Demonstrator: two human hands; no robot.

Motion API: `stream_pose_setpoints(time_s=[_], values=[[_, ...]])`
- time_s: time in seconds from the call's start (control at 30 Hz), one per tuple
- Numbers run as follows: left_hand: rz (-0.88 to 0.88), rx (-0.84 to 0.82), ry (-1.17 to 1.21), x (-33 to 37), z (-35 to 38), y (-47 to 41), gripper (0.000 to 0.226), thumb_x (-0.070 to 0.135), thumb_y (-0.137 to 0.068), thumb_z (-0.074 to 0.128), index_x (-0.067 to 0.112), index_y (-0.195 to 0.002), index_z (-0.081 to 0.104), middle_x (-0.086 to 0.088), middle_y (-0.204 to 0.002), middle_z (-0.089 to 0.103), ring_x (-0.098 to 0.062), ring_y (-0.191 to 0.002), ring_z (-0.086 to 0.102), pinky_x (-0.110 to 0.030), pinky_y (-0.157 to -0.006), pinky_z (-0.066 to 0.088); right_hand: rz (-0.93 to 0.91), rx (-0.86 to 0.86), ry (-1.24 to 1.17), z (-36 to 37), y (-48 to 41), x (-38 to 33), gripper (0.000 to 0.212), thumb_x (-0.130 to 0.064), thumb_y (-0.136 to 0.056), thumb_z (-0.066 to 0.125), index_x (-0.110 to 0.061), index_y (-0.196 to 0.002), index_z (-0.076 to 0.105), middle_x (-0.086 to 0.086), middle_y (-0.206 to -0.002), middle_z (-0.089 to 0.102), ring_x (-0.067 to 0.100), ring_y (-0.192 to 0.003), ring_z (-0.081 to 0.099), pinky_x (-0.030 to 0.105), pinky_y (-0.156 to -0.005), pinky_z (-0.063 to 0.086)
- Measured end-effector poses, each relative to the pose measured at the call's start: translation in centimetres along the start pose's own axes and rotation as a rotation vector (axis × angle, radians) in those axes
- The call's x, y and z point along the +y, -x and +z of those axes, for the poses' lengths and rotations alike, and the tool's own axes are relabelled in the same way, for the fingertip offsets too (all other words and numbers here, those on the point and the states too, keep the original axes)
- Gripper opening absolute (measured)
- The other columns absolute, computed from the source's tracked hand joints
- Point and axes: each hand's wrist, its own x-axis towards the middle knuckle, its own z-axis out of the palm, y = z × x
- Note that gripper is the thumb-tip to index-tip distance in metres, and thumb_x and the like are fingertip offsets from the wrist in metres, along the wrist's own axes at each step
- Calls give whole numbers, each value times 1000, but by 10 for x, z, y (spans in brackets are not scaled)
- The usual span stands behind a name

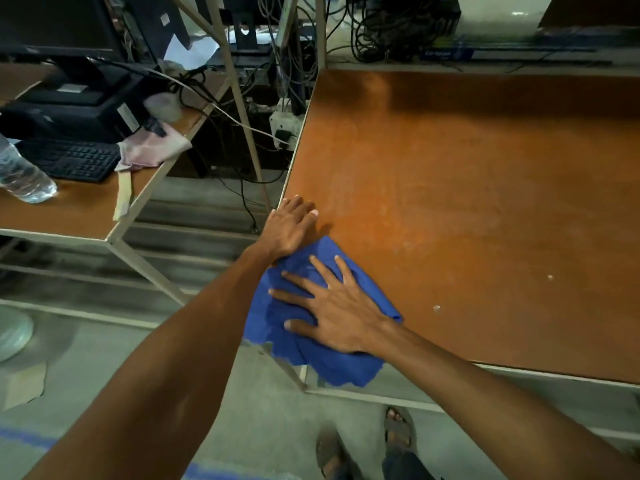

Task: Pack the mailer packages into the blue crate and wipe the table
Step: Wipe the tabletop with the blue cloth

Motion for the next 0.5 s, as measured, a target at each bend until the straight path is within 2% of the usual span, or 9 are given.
stream_pose_setpoints(time_s=[0.03,0.1,0.17,0.3,0.33,0.37,0.43,0.47,0.5], values=[[-5,15,-40,0,4,3,74,68,-90,25,24,-147,42,-6,-159,29,-27,-150,17,-50,-120,14,54,22,15,-3,9,17,59,-73,-95,18,-55,-150,5,-21,-163,6,29,-152,-5,63,-117,-5],[-16,30,-137,4,17,10,66,63,-96,33,28,-152,31,-1,-163,19,-25,-151,10,-54,-119,6,318,48,37,-9,24,63,60,-74,-93,13,-56,-149,2,-22,-163,3,30,-152,-2,65,-115,1],[0,59,-223,10,29,17,70,66,-96,29,30,-155,22,0,-165,13,-24,-152,6,-55,-119,0,499,28,42,-16,42,94,62,-76,-91,10,-57,-149,-3,-22,-163,0,32,-152,-3,67,-115,2],[81,92,-300,27,41,17,74,69,-94,23,28,-156,19,-2,-165,12,-24,-152,4,-54,-121,2,201,-43,74,-19,92,100,60,-74,-94,15,-57,-148,-6,-25,-161,-8,24,-151,-12,61,-118,-6],[95,87,-303,32,44,16,74,69,-95,24,28,-156,18,-1,-165,11,-22,-153,2,-54,-121,2,219,-32,85,-20,101,113,59,-74,-94,15,-59,-147,-6,-26,-161,-6,24,-151,-10,59,-118,-5],[107,82,-301,37,45,15,74,69,-95,23,28,-156,17,0,-165,9,-21,-153,1,-53,-121,2,324,-11,92,-22,107,134,58,-75,-93,13,-61,-146,-6,-25,-161,-4,25,-152,-6,61,-118,-2],[129,72,-295,47,50,11,74,69,-95,21,28,-157,14,1,-166,7,-20,-153,0,-52,-121,1,656,9,33,-30,113,176,61,-78,-90,9,-60,-146,-8,-23,-162,-4,26,-152,-6,64,-116,0],[134,69,-289,52,51,7,74,69,-96,20,28,-157,14,1,-166,7,-20,-153,0,-51,-121,1,734,10,19,-33,114,187,63,-78,-90,9,-57,-147,-9,-21,-162,-7,24,-152,-9,65,-116,-2],[140,67,-283,56,53,2,74,69,-96,20,28,-157,13,1,-166,6,-20,-153,0,-51,-122,1,700,11,31,-33,114,190,64,-77,-91,9,-55,-149,-9,-20,-162,-8,22,-151,-11,65,-116,-4]])
